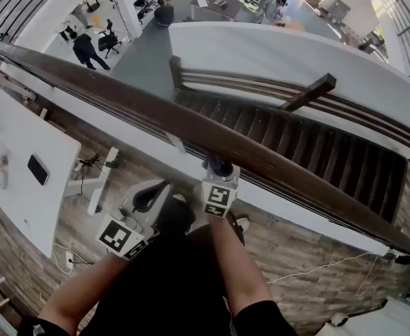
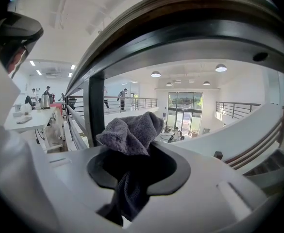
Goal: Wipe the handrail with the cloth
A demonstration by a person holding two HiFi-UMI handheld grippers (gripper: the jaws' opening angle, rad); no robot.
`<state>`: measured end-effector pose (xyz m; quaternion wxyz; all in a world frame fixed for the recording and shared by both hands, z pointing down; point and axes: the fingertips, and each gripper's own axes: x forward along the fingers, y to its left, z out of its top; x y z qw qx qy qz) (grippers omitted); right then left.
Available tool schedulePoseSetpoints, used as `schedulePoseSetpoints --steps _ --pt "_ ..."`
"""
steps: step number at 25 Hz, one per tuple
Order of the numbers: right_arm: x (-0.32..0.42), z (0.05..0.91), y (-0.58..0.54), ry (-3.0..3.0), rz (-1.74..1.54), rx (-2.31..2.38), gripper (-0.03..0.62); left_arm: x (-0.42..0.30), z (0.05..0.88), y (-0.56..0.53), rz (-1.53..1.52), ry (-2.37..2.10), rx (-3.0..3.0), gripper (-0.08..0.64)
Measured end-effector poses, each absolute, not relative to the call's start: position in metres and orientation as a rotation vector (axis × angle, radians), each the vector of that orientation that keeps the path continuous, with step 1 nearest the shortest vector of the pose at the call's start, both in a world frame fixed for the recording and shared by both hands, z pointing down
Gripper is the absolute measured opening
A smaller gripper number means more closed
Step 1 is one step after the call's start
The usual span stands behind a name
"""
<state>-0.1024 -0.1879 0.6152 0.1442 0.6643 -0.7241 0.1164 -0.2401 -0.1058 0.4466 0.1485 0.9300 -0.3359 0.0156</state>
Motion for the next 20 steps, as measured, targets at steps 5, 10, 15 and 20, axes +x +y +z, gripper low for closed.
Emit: schedulePoseSetpoints --steps 5,10,15,20 --pt "-0.086 0.615 -0.185 -2.065 0.328 1.916 0.103 -0.231 0.446 -0.103 0.042 -0.949 2.676 -0.002" --pt "-0.076 0.615 -0.177 -2.050 0.316 1.926 0.102 -0.221 0.443 -0.096 0.030 -0.923 2.689 -0.002" --pt "-0.066 0.616 -0.170 -2.050 0.323 1.928 0.103 -0.214 0.447 -0.089 0.056 -0.926 2.686 -0.002" --pt "-0.053 0.618 -0.163 -2.042 0.325 1.932 0.102 -0.209 0.445 -0.086 0.052 -0.925 2.692 -0.002"
